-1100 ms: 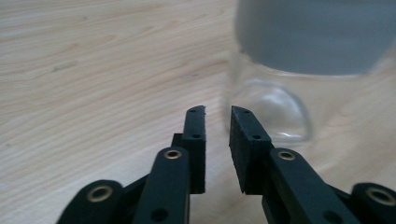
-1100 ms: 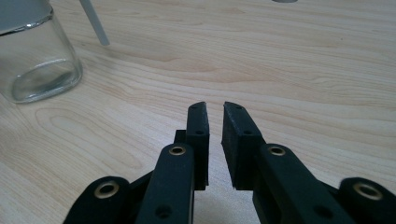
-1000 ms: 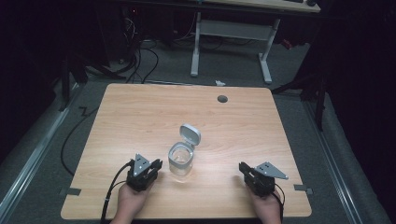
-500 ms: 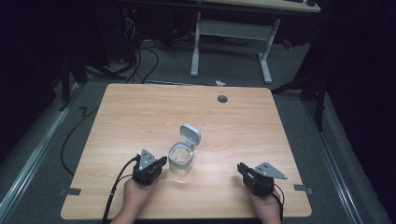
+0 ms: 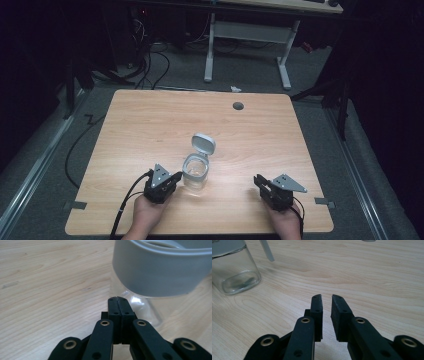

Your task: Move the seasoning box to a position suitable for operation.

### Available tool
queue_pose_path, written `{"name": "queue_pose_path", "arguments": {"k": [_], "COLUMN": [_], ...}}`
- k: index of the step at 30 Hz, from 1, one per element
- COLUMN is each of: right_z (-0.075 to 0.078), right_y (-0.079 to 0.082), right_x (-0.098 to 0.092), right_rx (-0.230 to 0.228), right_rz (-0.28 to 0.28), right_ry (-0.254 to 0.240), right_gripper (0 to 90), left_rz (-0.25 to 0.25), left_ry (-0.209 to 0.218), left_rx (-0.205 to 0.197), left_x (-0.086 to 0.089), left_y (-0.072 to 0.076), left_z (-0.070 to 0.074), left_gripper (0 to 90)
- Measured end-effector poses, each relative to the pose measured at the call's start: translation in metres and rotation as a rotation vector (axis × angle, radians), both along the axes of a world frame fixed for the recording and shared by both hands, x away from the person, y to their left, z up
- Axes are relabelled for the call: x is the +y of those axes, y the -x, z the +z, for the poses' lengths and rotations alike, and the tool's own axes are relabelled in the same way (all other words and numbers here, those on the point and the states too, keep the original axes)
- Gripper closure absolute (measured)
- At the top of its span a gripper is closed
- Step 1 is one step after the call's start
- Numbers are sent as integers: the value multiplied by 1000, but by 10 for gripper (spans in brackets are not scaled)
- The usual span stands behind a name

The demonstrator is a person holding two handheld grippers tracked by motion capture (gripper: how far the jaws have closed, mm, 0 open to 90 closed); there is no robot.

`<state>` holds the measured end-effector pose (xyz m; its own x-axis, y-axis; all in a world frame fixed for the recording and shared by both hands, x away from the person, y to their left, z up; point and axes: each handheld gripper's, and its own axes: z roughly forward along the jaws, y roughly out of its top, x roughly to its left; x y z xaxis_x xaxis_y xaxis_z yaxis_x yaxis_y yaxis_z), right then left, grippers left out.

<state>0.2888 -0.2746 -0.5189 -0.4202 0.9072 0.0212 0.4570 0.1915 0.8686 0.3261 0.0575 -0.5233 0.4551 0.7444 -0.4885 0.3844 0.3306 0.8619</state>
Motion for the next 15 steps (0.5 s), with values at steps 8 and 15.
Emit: {"name": "queue_pose_path", "arguments": {"k": [8, 15], "right_z": [0, 0], "right_y": [1, 1], "right_x": [1, 1], "right_rx": [-7, -8], "right_rz": [10, 10], "right_ry": [11, 10], "right_gripper": [789, 781], "left_rz": [-53, -58], "left_ry": [-2, 5], "left_rx": [-9, -13], "left_x": [-12, -15], "left_y": [14, 16], "left_z": [-2, -2], "left_gripper": [893, 885]}}
